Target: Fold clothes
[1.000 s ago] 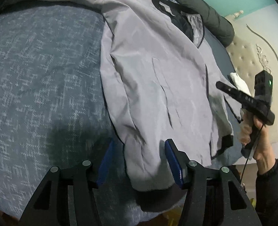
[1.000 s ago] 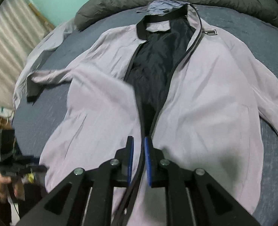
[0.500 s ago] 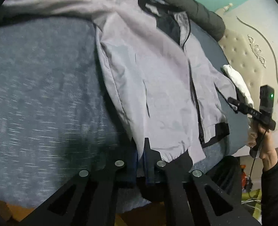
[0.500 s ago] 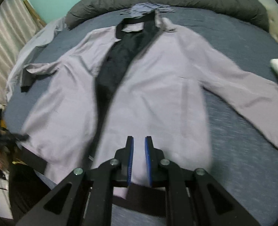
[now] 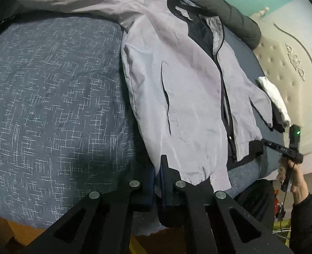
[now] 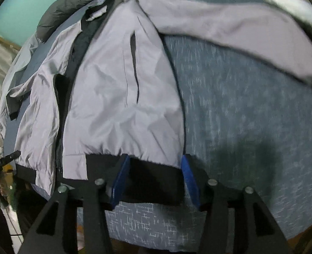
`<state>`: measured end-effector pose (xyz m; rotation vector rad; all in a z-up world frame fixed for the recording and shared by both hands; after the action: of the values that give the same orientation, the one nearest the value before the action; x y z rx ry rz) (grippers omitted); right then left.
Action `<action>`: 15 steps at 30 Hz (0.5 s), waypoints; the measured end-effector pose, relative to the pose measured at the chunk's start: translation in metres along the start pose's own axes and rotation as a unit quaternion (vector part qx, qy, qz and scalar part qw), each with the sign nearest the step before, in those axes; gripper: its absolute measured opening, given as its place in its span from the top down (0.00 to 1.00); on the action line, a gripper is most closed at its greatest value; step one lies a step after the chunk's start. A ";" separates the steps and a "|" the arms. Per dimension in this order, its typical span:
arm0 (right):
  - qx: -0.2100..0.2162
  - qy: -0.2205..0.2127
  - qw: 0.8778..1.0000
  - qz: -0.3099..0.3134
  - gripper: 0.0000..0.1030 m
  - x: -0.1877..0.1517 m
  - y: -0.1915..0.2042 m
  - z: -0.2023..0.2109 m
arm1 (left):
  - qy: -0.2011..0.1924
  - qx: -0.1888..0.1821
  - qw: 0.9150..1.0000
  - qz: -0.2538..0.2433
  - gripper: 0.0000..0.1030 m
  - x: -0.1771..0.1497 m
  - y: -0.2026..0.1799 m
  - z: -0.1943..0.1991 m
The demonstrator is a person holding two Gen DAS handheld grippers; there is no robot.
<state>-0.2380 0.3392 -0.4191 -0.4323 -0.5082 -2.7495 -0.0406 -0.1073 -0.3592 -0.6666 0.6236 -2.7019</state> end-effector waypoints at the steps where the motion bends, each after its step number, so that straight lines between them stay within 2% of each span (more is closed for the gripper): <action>1: -0.002 -0.003 1.000 0.001 0.52 -0.002 0.001 -0.001 | -0.001 0.000 1.000 -0.001 0.96 0.000 -0.001 0.001; 2: -0.005 -0.007 1.000 0.004 0.58 -0.004 0.001 -0.001 | -0.001 0.001 1.000 -0.003 0.96 0.001 -0.002 0.001; 3: -0.010 -0.011 1.000 0.007 0.76 -0.004 0.002 0.000 | -0.002 0.001 1.000 -0.004 0.96 0.001 -0.002 0.002; 4: -0.014 -0.013 1.000 0.009 0.84 -0.004 0.002 0.001 | -0.003 0.001 1.000 -0.005 0.96 0.001 -0.002 0.003; 6: -0.010 -0.017 1.000 0.011 0.91 -0.005 0.006 0.007 | -0.004 0.002 1.000 -0.007 0.96 0.002 -0.004 0.005; 15: 0.011 -0.002 0.999 0.043 0.93 -0.026 0.022 0.049 | -0.014 0.010 0.999 -0.034 0.96 0.012 -0.009 0.031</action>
<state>-0.1949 0.3452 -0.3784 -0.4436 -0.5076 -2.6589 -0.0367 -0.1145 -0.3256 -0.7309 0.5757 -2.7516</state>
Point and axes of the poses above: each gripper's, at about its wrist camera, not at the fingertips, and z roughly against the way its jaws point, y to its left, x to its top, the point moved 9 cm from there along -z, roughly the way its jaws point, and after that the axes turned 7 degrees about -y, right-handed, at the moved point
